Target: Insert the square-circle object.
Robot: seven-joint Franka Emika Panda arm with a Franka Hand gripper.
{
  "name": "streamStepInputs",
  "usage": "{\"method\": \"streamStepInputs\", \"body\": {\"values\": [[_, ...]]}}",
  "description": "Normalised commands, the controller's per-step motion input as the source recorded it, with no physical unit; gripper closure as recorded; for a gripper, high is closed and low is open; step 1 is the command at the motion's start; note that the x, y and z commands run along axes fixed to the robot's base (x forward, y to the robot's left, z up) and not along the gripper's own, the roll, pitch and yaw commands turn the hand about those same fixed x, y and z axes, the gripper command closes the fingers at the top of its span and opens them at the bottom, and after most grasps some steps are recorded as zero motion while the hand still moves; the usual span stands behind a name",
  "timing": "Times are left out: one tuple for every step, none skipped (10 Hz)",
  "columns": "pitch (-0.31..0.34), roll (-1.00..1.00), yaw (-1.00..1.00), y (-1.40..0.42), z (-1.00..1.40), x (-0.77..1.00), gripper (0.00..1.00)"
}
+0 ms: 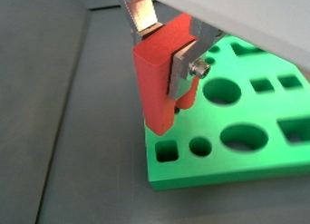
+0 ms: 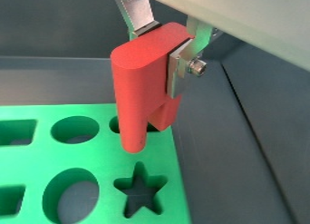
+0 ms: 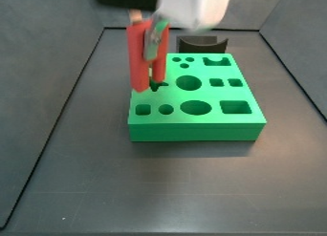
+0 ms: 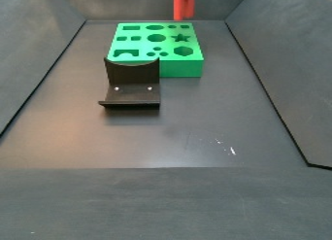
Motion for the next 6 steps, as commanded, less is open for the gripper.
{"method": "streamStepInputs", "body": {"values": [[-0.06, -0.07, -0.99, -0.02, -0.45, 0.0, 1.0], [-0.03, -0.11, -0.98, -0.04, -0.19, 0.0, 1.0], [0.0, -0.13, -0.97, -0.05, -0.02, 0.0, 1.0], [0.0, -0.15, -0.97, -0.06, 0.0, 0.01, 1.0], [0.0, -0.13, -0.97, -0.08, 0.0, 0.03, 1.0], [-0.006, -0.11, -0.98, -0.09, 0.0, 0.02, 1.0]]}}
